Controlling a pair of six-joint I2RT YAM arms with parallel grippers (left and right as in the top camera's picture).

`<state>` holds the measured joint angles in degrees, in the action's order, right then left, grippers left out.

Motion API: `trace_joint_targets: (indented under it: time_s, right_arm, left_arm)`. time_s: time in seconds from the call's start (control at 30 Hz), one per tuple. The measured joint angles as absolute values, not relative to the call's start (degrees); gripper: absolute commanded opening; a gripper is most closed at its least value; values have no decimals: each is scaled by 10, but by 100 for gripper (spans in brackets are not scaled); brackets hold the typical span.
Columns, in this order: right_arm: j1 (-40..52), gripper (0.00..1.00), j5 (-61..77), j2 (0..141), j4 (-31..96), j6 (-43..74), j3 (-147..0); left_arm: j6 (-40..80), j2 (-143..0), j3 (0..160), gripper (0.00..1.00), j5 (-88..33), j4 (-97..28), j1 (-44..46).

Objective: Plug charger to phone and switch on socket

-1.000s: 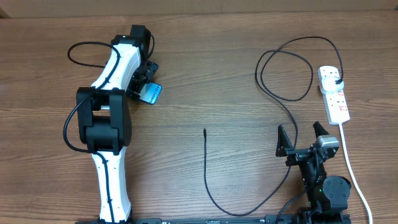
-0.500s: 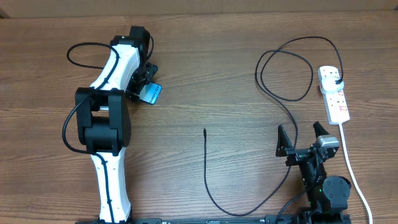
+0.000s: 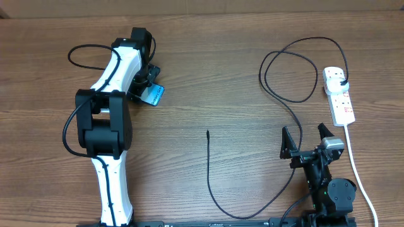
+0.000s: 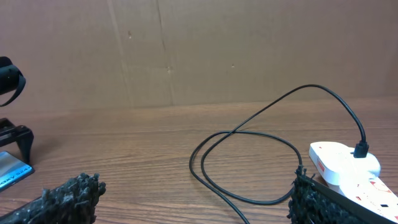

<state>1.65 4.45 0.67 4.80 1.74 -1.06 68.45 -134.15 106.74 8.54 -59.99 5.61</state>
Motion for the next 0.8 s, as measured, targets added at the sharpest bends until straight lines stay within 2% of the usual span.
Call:
trace_joint_targets:
  time_s: [0.53,0.8]
  right_arm:
    - [17,100,44,7,48,18,-11]
    - [17,100,44,7,48,17,-11]
  left_arm:
    - [671,-1341,1062,100,82,-563,56]
    - [669,-1338,1061,100,75,-493,56]
